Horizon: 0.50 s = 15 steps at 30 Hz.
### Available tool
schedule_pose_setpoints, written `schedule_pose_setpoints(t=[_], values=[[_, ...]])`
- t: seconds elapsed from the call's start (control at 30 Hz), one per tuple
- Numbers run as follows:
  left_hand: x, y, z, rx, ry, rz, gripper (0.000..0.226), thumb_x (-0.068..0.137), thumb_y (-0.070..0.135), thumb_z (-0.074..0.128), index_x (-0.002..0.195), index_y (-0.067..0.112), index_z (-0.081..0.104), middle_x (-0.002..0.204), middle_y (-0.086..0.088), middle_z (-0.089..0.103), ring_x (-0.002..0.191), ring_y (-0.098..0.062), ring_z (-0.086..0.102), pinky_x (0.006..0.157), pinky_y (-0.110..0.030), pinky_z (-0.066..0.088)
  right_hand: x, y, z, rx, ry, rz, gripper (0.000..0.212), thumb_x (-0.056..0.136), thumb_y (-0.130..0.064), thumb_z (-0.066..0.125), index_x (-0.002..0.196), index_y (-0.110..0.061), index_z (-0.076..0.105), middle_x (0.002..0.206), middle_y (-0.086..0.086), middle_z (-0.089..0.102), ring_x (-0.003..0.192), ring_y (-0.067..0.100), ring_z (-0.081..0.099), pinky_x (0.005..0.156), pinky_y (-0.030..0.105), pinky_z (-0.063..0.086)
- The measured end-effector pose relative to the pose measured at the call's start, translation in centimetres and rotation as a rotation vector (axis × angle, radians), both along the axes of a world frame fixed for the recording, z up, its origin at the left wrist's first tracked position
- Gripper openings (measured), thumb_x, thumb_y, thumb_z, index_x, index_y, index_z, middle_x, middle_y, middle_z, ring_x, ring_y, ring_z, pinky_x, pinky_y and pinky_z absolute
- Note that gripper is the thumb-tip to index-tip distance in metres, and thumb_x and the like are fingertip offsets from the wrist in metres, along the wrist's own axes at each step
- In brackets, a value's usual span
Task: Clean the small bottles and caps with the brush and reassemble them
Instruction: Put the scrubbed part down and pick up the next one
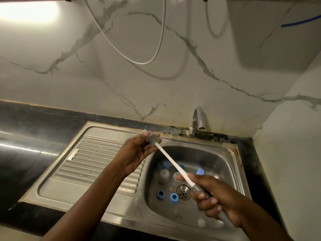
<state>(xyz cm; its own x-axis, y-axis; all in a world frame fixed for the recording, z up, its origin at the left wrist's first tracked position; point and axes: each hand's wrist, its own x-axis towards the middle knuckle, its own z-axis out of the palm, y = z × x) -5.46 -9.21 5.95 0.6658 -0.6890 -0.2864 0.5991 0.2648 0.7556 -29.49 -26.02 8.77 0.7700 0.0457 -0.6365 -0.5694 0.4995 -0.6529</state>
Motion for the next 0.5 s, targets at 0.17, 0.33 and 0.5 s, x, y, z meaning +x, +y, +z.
schedule_pose_setpoints(t=[0.17,0.33,0.5], values=[[0.2,-0.4,0.5,-0.021,0.027,0.064,0.037,0.105,0.024,0.059,0.132,-0.001,0.063,0.133,-0.022,0.070,0.124,-0.036,0.069,0.094,-0.041,0.063,1.0,1.1,0.4,-0.476,-0.176,-0.001,0.026,0.104,-0.039,0.057,0.121,-0.032,0.076,0.064,-0.001,0.049,0.045,0.006,0.035,0.041,0.019,0.028],[-0.3,-0.8,0.0,0.077,0.068,0.209,0.032,0.097,0.024,0.070,0.116,-0.001,0.071,0.118,-0.025,0.075,0.109,-0.035,0.076,0.091,-0.042,0.064,1.1,0.6,-0.7,-1.729,-0.329,0.281,0.045,0.105,-0.041,0.050,0.150,-0.043,0.048,0.076,-0.016,0.061,0.053,0.009,0.051,0.045,0.018,0.035],[-0.7,-1.0,-1.0,0.211,0.053,0.330,0.036,0.096,0.028,0.075,0.114,-0.003,0.070,0.106,-0.024,0.078,0.099,-0.035,0.078,0.090,-0.044,0.064,0.5,-0.3,-2.8,-2.118,-0.394,0.480,0.096,0.070,-0.015,0.092,0.154,-0.025,0.048,0.086,-0.002,0.066,0.054,0.009,0.052,0.041,0.020,0.031]])
